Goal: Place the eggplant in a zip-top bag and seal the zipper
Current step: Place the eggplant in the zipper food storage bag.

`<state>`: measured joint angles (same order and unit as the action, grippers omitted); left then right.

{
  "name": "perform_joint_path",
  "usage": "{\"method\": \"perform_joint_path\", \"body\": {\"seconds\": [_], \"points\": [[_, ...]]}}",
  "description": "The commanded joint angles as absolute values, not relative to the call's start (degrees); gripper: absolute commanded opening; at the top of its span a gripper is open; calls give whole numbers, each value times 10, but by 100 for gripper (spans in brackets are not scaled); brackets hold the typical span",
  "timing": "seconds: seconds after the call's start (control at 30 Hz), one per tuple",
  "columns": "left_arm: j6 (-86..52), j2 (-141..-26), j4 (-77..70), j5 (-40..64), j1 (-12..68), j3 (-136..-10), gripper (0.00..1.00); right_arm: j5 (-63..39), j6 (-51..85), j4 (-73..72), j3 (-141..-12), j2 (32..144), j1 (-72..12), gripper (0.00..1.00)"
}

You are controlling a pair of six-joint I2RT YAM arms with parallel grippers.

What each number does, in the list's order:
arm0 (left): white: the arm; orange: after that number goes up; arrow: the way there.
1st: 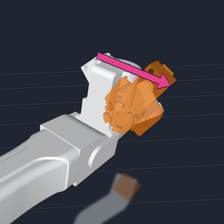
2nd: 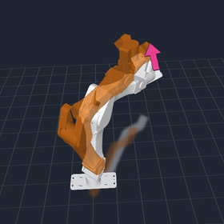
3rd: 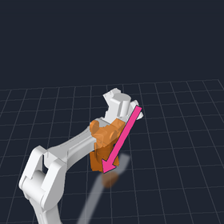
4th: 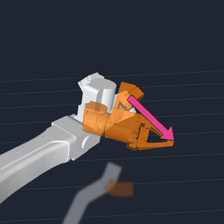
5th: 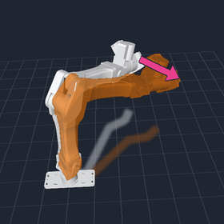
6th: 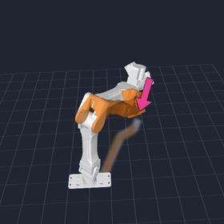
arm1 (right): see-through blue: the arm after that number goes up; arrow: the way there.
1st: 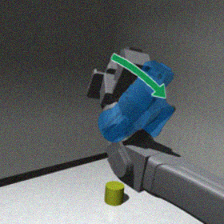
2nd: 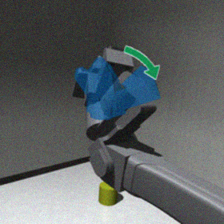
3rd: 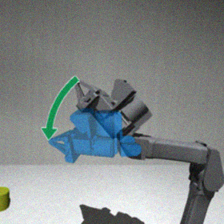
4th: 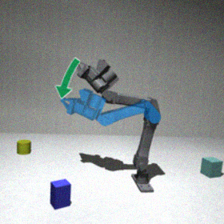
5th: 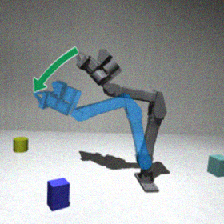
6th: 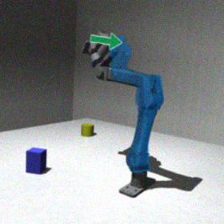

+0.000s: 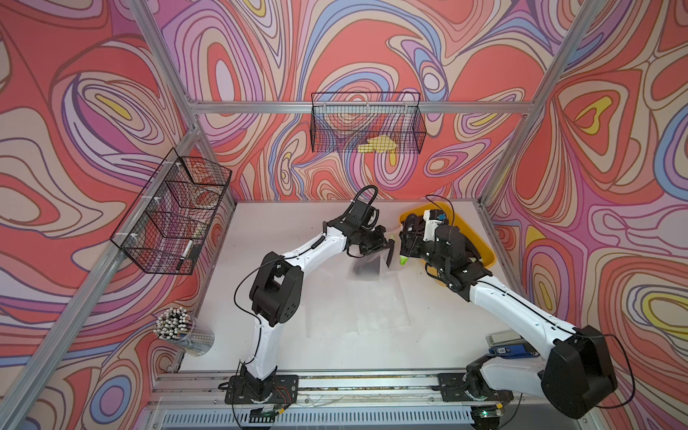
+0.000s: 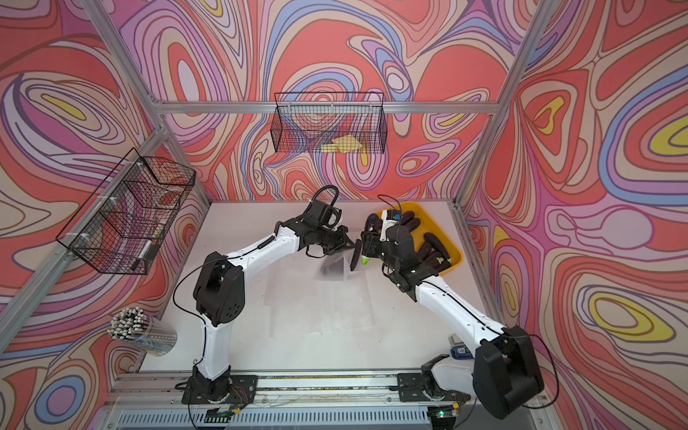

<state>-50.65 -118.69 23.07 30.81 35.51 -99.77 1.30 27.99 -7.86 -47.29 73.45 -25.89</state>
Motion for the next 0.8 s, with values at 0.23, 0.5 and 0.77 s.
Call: {"method": "perform_joint_path", "body": {"seconds": [0.23,0.5,0.77], "points": [[-589,-1184,170,380,341,-979,0,93,245,-285,-394,765,-285,35],[-595,-1189,162,384,336,-991,0,22,255,-314,-325,739,-294,34],[-560,-1179,195,371,336,-1008,0,-13,232,-301,-336,788,-294,33]]}}
